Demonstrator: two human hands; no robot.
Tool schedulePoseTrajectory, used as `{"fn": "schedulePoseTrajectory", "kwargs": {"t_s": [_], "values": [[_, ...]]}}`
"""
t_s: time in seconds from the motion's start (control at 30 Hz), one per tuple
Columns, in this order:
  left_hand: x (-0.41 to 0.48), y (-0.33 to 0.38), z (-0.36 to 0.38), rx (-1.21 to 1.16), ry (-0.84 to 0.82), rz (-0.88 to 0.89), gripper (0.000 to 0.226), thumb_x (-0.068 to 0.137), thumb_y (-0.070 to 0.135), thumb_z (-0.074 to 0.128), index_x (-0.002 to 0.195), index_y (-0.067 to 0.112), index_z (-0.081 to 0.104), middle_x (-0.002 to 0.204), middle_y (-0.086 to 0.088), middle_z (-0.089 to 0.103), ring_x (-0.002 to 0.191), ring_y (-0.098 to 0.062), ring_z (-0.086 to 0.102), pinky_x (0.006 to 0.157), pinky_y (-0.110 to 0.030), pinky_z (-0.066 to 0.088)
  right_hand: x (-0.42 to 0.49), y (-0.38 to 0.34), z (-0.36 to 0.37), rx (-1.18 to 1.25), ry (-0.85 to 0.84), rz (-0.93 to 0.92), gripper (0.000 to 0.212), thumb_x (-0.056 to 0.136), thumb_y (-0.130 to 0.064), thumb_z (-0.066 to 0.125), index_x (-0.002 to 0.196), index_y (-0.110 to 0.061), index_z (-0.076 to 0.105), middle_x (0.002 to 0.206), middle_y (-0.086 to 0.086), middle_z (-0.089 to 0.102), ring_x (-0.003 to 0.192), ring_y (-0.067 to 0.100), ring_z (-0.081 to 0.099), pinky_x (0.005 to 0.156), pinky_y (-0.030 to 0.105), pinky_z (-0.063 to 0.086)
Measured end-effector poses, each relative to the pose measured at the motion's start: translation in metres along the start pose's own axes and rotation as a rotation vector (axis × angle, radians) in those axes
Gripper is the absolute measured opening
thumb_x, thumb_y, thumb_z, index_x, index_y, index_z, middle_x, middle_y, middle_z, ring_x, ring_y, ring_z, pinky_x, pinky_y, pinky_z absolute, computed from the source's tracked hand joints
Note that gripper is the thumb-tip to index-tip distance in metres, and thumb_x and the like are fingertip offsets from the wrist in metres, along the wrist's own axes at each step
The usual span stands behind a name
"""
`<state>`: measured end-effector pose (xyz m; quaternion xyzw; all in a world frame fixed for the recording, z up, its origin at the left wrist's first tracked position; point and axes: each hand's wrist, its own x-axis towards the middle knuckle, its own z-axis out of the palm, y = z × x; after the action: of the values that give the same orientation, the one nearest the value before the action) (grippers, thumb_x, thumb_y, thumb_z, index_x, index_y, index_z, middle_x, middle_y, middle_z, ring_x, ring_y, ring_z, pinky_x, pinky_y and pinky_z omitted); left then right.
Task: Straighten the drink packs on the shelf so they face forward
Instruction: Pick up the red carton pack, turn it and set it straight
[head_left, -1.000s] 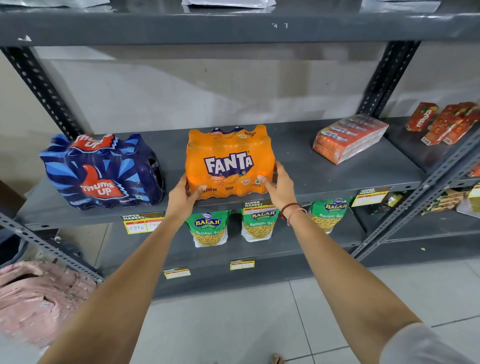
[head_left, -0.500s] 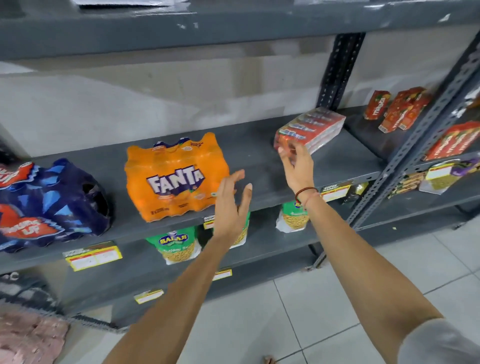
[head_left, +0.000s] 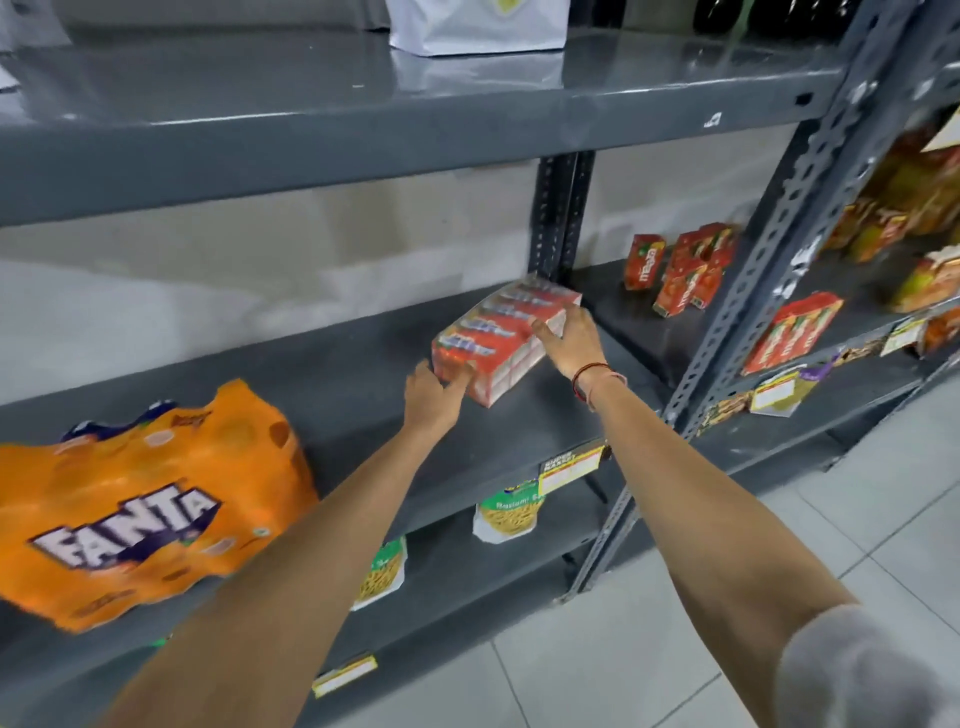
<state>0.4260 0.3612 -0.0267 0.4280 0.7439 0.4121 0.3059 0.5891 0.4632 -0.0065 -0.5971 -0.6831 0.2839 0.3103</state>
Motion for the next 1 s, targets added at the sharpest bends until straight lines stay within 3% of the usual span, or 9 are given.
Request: {"fn": "schedulePoseTrajectory", "kwargs": {"t_s": [0.1, 0.17, 0.27, 0.4, 0.57, 0.7, 0.77, 0.87, 1.0], "values": [[0.018, 0.012, 0.027, -0.17, 0.029, -0.223, 0.08, 0.083, 0.052, 0.058, 0.138, 0.001, 0.033, 0.139, -0.019, 0.045, 0.125, -0.035, 0.046, 0.099, -0.039, 0.039, 0.03, 0.003, 0.003, 0.044, -0.058, 0.034, 0.069, 0.085, -0.04, 0.061, 0.136, -0.001, 0.036, 0.141, 0.019, 0.041, 0.13, 0.035, 0.039, 0.11, 0.041, 0.033], [0.026, 0.014, 0.039, -0.247, 0.039, -0.289, 0.079, 0.081, 0.052, 0.06, 0.139, 0.005, 0.034, 0.139, -0.015, 0.047, 0.124, -0.033, 0.049, 0.097, -0.036, 0.041, 0.047, 0.008, 0.005, 0.073, -0.086, 0.082, 0.087, 0.071, -0.055, 0.065, 0.136, -0.005, 0.037, 0.139, 0.016, 0.045, 0.128, 0.034, 0.043, 0.109, 0.043, 0.036], [0.037, 0.013, 0.052, -0.305, 0.071, -0.266, 0.075, 0.08, 0.046, 0.064, 0.14, 0.01, 0.035, 0.136, -0.011, 0.051, 0.12, -0.03, 0.053, 0.094, -0.033, 0.044, 0.087, 0.035, 0.015, 0.069, -0.125, 0.115, 0.115, 0.047, -0.069, 0.068, 0.138, -0.008, 0.034, 0.145, 0.016, 0.036, 0.133, 0.033, 0.036, 0.112, 0.046, 0.032], [0.046, 0.004, 0.052, -0.296, 0.031, -0.161, 0.073, 0.081, 0.046, 0.063, 0.139, 0.016, 0.034, 0.135, -0.009, 0.054, 0.119, -0.03, 0.054, 0.094, -0.035, 0.043, 0.088, 0.02, 0.0, 0.006, -0.14, 0.123, 0.127, 0.046, -0.063, 0.079, 0.144, -0.007, 0.021, 0.151, 0.014, 0.023, 0.141, 0.03, 0.02, 0.118, 0.043, 0.02], [0.056, -0.006, 0.032, -0.337, -0.094, -0.076, 0.07, 0.078, 0.044, 0.068, 0.137, 0.02, 0.039, 0.131, -0.006, 0.058, 0.118, -0.027, 0.056, 0.102, -0.046, 0.043, 0.08, 0.017, -0.006, -0.091, -0.091, 0.163, 0.116, 0.055, -0.06, 0.079, 0.142, -0.006, 0.025, 0.144, 0.017, 0.028, 0.134, 0.035, 0.028, 0.113, 0.043, 0.027], [0.056, -0.011, 0.011, -0.384, -0.217, -0.01, 0.056, 0.084, 0.031, 0.066, 0.133, 0.015, 0.044, 0.128, -0.006, 0.059, 0.108, -0.019, 0.06, 0.088, -0.028, 0.048, 0.057, 0.022, -0.005, -0.05, -0.001, 0.173, 0.107, 0.059, -0.057, 0.079, 0.139, -0.005, 0.03, 0.139, 0.018, 0.034, 0.132, 0.035, 0.031, 0.11, 0.044, 0.029], [0.054, -0.013, 0.005, -0.362, -0.233, 0.011, 0.057, 0.084, 0.031, 0.066, 0.134, 0.016, 0.043, 0.13, -0.007, 0.058, 0.108, -0.019, 0.059, 0.091, -0.029, 0.047, 0.043, 0.026, -0.003, 0.019, 0.046, 0.165, 0.104, 0.059, -0.053, 0.08, 0.138, -0.005, 0.032, 0.138, 0.017, 0.037, 0.131, 0.033, 0.032, 0.109, 0.044, 0.03], [0.043, -0.016, 0.001, -0.265, -0.212, 0.076, 0.065, 0.082, 0.035, 0.067, 0.138, 0.02, 0.038, 0.133, -0.004, 0.056, 0.115, -0.019, 0.057, 0.101, -0.035, 0.043, 0.021, 0.032, -0.001, 0.105, 0.104, 0.149, 0.102, 0.055, -0.053, 0.083, 0.133, -0.005, 0.037, 0.131, 0.015, 0.046, 0.126, 0.031, 0.04, 0.109, 0.044, 0.034], [0.019, -0.021, -0.005, -0.103, -0.173, 0.262, 0.083, 0.082, 0.032, 0.067, 0.148, 0.02, 0.017, 0.131, 0.01, 0.047, 0.118, -0.007, 0.046, 0.098, -0.024, 0.034, -0.019, 0.046, -0.008, 0.274, 0.188, 0.09, 0.077, 0.06, -0.034, 0.086, 0.12, -0.01, 0.046, 0.118, 0.011, 0.06, 0.107, 0.023, 0.057, 0.092, 0.031, 0.043]]}}
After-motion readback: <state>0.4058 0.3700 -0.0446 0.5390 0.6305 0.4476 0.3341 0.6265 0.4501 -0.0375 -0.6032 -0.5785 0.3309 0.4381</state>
